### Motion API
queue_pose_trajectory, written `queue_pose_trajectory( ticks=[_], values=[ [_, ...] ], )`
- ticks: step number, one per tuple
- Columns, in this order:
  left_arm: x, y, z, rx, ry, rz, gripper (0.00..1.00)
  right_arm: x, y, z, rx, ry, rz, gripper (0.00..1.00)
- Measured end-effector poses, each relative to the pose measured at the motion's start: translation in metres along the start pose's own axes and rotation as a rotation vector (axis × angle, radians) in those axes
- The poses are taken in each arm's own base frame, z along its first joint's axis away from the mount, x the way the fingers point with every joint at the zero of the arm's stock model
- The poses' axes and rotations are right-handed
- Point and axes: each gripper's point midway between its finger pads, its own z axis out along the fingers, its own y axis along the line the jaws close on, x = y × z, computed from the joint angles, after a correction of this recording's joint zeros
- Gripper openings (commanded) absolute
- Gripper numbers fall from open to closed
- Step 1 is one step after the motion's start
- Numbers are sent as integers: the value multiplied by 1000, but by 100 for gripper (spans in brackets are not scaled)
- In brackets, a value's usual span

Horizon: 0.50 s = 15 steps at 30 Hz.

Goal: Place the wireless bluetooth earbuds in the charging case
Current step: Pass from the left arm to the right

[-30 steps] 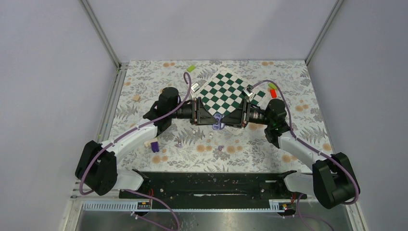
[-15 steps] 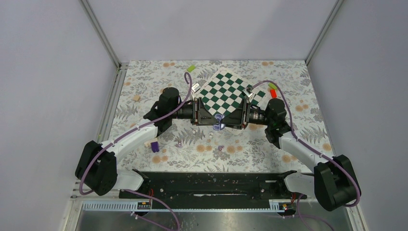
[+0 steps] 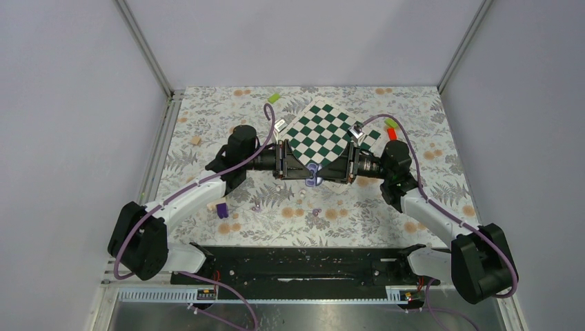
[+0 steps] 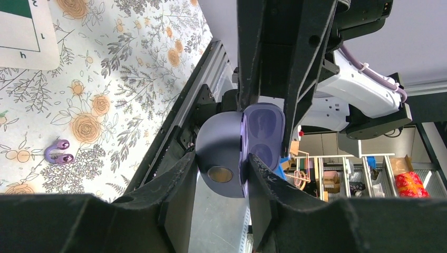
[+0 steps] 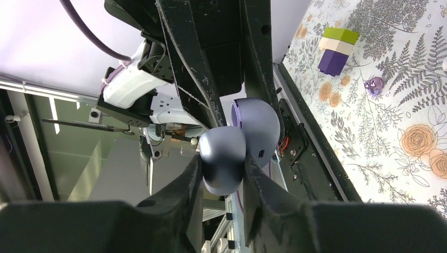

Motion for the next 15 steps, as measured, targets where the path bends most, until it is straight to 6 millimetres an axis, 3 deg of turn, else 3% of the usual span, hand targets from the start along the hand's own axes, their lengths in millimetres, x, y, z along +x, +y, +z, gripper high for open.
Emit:
queue_pose_trajectory(
  ticks=[3, 8, 9, 13, 15],
  values=[
    [0, 0, 0, 1, -1, 5, 31, 0, -1, 0, 3, -1, 4, 0],
    [0, 1, 0, -3, -1, 6, 37, 0, -1, 0, 6, 1, 8, 0],
    [0, 1, 0, -3, -1, 9, 42, 0, -1, 0, 6, 1, 8, 0],
    [1, 2, -1, -5, 3, 12, 79, 0, -3, 1, 12, 1, 14, 0],
    [1, 2, -1, -5, 4, 19, 90, 0, -6, 1, 21, 1, 18, 0]
  ],
)
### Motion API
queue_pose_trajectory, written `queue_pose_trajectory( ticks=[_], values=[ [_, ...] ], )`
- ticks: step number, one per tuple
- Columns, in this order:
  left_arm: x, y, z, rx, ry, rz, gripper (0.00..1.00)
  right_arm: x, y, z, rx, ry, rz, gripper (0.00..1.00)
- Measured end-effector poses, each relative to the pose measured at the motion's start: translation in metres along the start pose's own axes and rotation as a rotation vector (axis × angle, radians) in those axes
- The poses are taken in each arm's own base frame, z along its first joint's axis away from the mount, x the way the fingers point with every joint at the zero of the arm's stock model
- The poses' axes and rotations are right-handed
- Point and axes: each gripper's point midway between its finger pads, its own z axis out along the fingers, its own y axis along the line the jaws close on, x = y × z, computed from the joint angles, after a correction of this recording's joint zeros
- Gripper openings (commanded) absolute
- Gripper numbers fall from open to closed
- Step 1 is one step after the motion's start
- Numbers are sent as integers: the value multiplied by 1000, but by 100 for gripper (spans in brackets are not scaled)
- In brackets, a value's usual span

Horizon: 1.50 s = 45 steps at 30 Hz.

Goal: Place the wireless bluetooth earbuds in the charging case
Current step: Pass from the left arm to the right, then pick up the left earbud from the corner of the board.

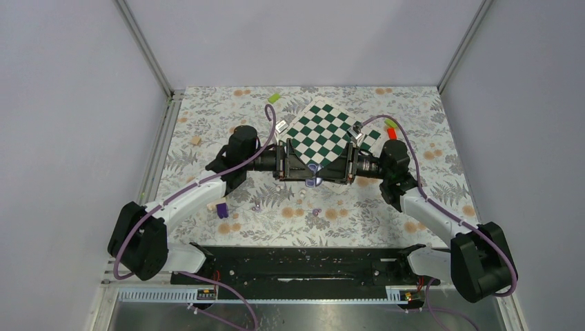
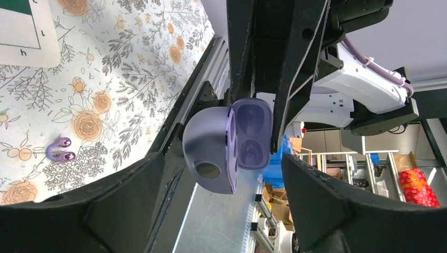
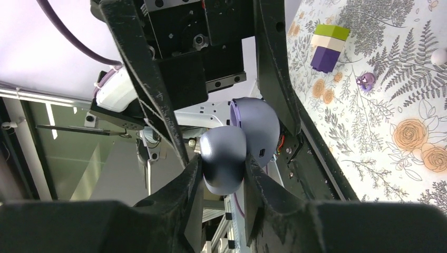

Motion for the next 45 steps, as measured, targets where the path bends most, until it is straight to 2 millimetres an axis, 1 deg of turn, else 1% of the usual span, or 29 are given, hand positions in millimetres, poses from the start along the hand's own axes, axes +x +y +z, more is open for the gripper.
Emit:
queue_pose_trajectory(
  ticks=[3, 4, 9, 17, 24, 27, 29, 31, 34, 39, 42, 45],
  values=[
    [1, 1, 0, -6, 4, -1, 98, 1, -5, 0, 17, 0, 7, 0],
    [1, 2, -1, -11, 3, -1, 99, 1, -7, 0, 23, 2, 11, 0],
    [1, 7, -5, -59, -18, 1, 99, 2, -18, 0, 63, -4, 30, 0],
    [-15, 5, -17, -103, -112, 31, 99, -2, -30, 2, 124, -9, 44, 0],
    [-20, 11, -18, -130, -141, 27, 99, 9, -52, -6, 225, -1, 50, 0],
    [-17, 17, -18, -153, -144, 12, 99, 15, -55, -12, 263, 4, 29, 0],
    [-12, 26, -16, -193, -140, -5, 98, 20, -57, -17, 289, 6, 8, 0],
    [-3, 34, -13, -241, -122, -8, 97, 25, -59, -23, 318, 9, -7, 0],
    [21, 45, -2, -297, -53, 2, 96, 35, -66, -29, 347, 21, -12, 0],
    [54, 65, 15, -379, 46, -4, 95, 55, -93, -40, 413, 48, 52, 0],
    [65, 75, 21, -417, 77, -7, 93, 66, -106, -49, 455, 55, 96, 0],
    [70, 80, 25, -440, 81, -1, 91, 68, -112, -58, 498, 35, 107, 0]
  ],
)
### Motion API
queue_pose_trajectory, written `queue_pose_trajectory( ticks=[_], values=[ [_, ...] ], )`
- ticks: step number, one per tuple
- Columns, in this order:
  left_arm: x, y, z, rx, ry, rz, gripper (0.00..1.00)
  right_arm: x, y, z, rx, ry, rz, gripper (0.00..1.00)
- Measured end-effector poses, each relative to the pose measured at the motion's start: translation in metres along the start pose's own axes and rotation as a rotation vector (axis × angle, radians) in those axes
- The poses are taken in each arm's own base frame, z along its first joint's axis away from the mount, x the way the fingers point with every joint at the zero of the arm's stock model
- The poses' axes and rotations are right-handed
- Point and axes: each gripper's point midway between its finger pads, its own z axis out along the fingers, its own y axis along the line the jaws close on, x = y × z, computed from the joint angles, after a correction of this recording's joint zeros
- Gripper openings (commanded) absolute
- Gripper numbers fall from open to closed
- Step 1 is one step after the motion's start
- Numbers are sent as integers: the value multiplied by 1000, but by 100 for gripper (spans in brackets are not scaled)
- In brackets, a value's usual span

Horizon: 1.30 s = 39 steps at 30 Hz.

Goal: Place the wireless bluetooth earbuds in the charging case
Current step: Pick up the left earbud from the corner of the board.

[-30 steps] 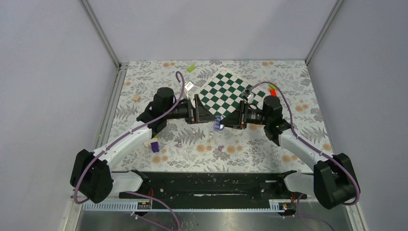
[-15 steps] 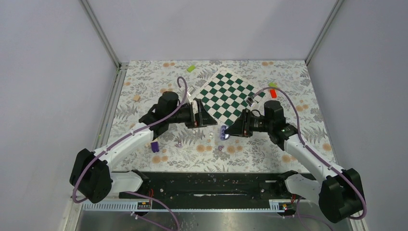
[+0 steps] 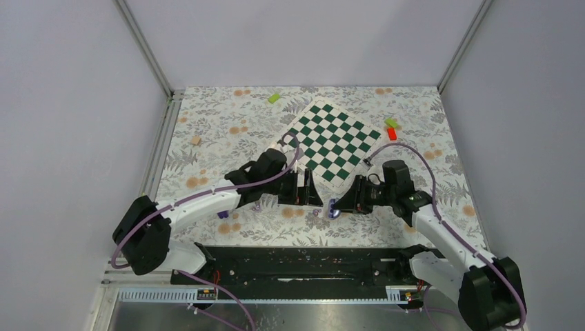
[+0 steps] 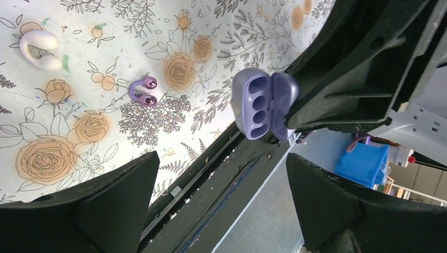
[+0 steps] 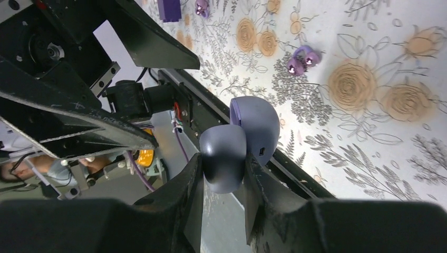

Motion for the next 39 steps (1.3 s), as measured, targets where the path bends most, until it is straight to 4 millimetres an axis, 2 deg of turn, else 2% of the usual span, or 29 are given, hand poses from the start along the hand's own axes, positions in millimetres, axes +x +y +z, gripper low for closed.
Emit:
queue_pose_trajectory(
  ticks=[7, 13, 19, 24, 30, 39],
  values=[
    [6, 12, 11, -49, -10, -9, 83, 1, -5, -17, 49, -79, -50, 0],
    [8, 29, 14, -112, -27, -31, 58, 3, -13, -18, 89, -81, -42, 0],
    [12, 38, 18, -205, -38, 28, 54, 5, -19, -20, 118, -83, -34, 0],
    [14, 39, 33, -274, -20, 89, 47, 5, -28, -27, 187, -118, -29, 0],
    [13, 39, 54, -342, 0, 135, 42, 1, -26, -38, 223, -177, -57, 0],
    [21, 60, 69, -412, 37, 132, 36, 3, -28, -41, 239, -184, -53, 0]
  ],
)
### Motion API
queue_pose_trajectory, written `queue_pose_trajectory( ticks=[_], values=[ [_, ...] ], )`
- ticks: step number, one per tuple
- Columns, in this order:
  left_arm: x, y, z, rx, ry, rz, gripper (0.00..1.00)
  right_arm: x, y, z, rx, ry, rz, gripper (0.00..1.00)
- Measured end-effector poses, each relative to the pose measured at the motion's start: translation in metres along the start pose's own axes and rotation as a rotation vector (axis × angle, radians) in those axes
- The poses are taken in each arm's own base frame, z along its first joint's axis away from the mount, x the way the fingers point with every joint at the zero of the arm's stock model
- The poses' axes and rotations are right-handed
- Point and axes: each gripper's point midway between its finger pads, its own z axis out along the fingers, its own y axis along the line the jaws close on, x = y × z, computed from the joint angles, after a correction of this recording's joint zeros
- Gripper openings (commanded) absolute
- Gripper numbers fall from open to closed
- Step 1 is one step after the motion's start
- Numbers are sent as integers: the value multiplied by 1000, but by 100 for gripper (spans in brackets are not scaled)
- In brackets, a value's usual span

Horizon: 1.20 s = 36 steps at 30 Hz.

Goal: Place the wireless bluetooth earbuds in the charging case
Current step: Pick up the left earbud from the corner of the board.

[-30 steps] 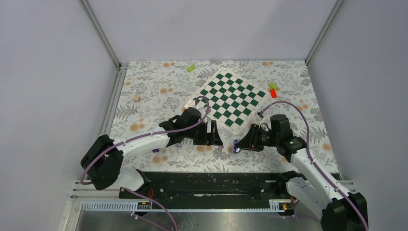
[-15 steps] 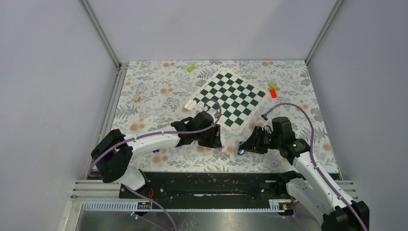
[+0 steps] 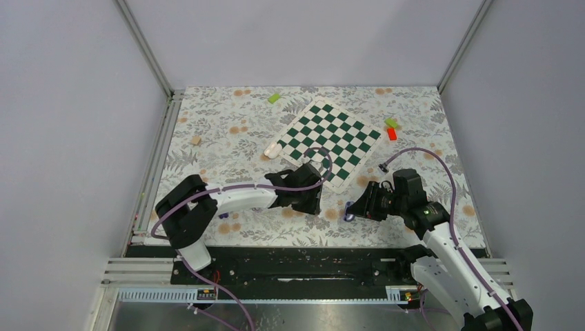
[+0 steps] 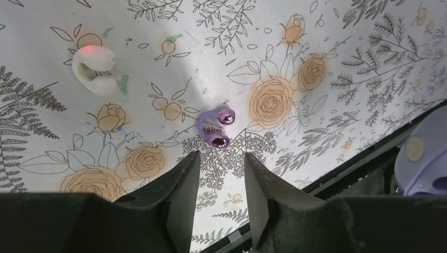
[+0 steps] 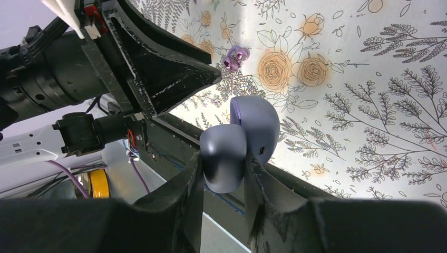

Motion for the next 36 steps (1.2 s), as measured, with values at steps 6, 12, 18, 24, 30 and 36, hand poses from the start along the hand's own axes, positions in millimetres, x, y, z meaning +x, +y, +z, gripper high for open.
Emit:
queue_pose_trajectory(
  ticks=[6, 12, 18, 24, 30, 36],
  values=[
    [-5, -2, 9, -24, 2, 10, 33, 0, 0, 0, 1, 2, 1, 0],
    [-9, -3, 16, -62, -6, 25, 28, 1, -1, 0, 2, 3, 1, 0],
    [-8, 2, 20, -109, 6, 31, 28, 1, -1, 1, 7, 9, -1, 0],
    [-3, 6, 22, -129, 24, 36, 27, 0, -1, 1, 13, 18, 1, 0],
    [2, 8, 25, -142, 43, 39, 19, -2, 1, 0, 10, 15, -9, 0],
    [2, 8, 25, -142, 44, 40, 16, -1, 0, 0, 13, 19, -11, 0]
  ],
)
